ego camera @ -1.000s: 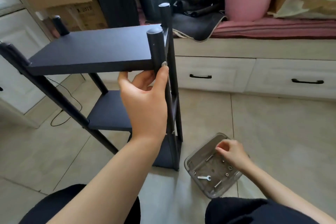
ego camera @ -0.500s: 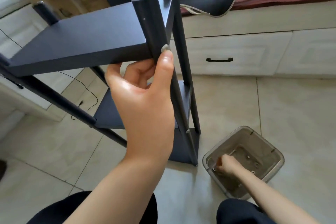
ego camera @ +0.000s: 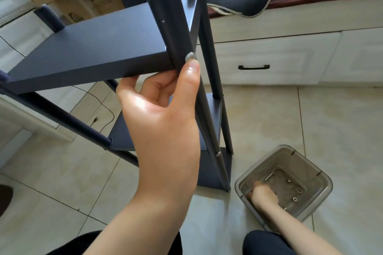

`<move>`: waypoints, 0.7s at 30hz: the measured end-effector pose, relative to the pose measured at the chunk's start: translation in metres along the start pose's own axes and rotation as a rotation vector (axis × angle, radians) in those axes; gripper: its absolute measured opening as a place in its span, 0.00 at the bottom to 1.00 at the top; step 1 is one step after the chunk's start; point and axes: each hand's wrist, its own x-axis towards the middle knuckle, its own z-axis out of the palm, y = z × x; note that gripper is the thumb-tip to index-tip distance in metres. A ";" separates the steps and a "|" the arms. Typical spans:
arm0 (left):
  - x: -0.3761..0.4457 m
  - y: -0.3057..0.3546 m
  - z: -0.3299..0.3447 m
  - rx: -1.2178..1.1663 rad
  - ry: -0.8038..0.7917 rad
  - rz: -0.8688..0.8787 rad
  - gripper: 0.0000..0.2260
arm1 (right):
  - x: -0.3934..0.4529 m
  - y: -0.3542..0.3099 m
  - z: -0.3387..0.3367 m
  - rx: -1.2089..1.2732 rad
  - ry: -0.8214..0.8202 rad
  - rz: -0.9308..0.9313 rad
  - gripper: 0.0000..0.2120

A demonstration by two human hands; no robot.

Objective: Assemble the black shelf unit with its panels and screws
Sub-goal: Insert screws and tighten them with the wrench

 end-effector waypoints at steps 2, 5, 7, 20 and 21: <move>0.000 -0.001 0.000 -0.001 -0.005 0.001 0.22 | -0.002 0.001 0.000 0.034 0.000 0.013 0.13; 0.001 -0.001 0.000 0.007 -0.016 0.006 0.22 | -0.001 0.003 -0.002 0.132 0.017 0.012 0.08; 0.001 -0.002 0.000 0.003 -0.014 0.003 0.22 | 0.001 0.004 -0.006 0.220 0.026 0.003 0.08; 0.002 -0.001 0.008 0.003 0.031 -0.025 0.22 | -0.031 0.014 -0.059 0.489 0.141 -0.035 0.10; 0.002 0.000 0.009 0.006 0.034 -0.028 0.22 | -0.037 0.013 -0.065 0.507 0.151 -0.053 0.09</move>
